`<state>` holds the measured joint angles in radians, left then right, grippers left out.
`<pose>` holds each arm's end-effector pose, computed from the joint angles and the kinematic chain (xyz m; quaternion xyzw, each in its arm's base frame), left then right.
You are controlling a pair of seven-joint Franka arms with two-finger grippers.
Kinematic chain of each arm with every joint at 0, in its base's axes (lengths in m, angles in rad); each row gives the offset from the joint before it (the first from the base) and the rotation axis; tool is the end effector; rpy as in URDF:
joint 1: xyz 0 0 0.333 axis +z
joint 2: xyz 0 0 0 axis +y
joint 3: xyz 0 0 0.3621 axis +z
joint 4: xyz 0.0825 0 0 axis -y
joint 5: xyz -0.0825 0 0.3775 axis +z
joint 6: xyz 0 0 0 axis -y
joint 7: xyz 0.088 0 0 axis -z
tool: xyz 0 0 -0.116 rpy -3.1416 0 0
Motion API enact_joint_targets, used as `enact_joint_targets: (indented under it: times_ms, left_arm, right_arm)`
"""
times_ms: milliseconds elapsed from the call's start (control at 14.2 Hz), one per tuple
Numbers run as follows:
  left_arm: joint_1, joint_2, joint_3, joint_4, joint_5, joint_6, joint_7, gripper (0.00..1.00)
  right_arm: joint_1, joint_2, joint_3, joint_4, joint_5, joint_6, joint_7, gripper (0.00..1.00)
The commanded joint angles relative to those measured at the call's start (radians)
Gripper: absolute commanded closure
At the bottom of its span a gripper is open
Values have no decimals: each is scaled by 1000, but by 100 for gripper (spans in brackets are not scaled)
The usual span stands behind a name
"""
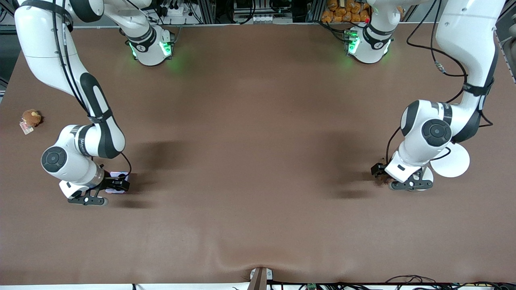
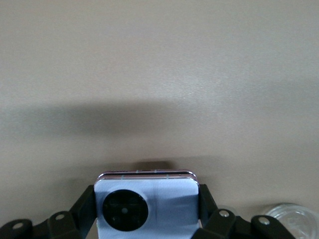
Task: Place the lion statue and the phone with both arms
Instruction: 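Set the lion beside the lamp while the right gripper sets the phone down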
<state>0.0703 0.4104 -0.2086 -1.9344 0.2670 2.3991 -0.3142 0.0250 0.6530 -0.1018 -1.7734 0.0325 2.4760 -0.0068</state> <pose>0.6379 -0.0752 0.3214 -0.9980 -0.0022 -0.0452 0.0432 0.6878 -0.0448 0.2300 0.9988 -0.0363 0.0258 0.0213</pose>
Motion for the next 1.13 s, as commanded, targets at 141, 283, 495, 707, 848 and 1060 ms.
enact_joint_targets:
  times_ms: [141,283,495,707,848,1060]
  left_arm:
    - [9,-128,-54,66,-22,-272,4,0]
    - [9,-145,-87,133,-40,-383,3,0]
    - [5,-144,-95,271,-155,-564,4,0]
    - [3,-145,-104,337,-254,-642,-3,0]
    - [3,-147,-109,373,-259,-684,-5,0]
    - [8,-150,-109,431,-258,-738,3,0]
  right_arm:
    - [-28,-1,19,5,-17,-37,-13,98]
    - [-36,14,19,5,-17,-40,-15,96]
    - [-40,23,20,6,-16,-34,-16,91]
    - [-40,34,20,8,-17,-26,-16,27]
    - [-40,34,20,8,-16,-28,-16,0]
    - [-39,34,20,9,-16,-34,-15,0]
